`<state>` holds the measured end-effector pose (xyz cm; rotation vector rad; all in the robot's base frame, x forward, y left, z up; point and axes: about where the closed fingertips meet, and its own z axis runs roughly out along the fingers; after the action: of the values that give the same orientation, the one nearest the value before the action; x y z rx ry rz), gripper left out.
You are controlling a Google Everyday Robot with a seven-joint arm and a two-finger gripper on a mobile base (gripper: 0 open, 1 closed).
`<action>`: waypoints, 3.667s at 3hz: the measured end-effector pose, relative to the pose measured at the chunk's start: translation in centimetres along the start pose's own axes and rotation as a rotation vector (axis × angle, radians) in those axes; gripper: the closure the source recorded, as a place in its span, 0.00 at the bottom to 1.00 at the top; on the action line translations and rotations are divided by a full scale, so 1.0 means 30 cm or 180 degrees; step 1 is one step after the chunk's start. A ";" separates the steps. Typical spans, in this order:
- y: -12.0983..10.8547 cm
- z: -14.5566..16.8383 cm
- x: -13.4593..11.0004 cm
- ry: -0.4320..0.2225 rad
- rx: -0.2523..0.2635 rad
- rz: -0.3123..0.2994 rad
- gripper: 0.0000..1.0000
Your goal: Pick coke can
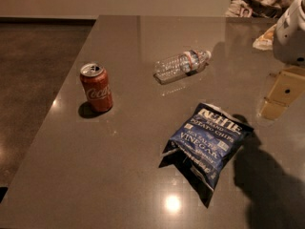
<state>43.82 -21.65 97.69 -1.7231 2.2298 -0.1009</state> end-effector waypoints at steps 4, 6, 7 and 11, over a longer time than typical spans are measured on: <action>-0.017 0.128 -0.336 -0.0847 -0.0455 -0.0051 0.00; 0.007 0.169 -0.667 -0.1561 -0.0744 0.0009 0.00; 0.013 0.208 -0.796 -0.1743 -0.0841 0.0080 0.00; 0.042 0.432 -1.115 -0.2065 -0.0876 0.0235 0.00</action>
Offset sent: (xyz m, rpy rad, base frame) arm 0.0043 0.0101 -0.0007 0.0320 0.0547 0.0090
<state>53.84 12.36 92.06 -1.5005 1.8618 0.7089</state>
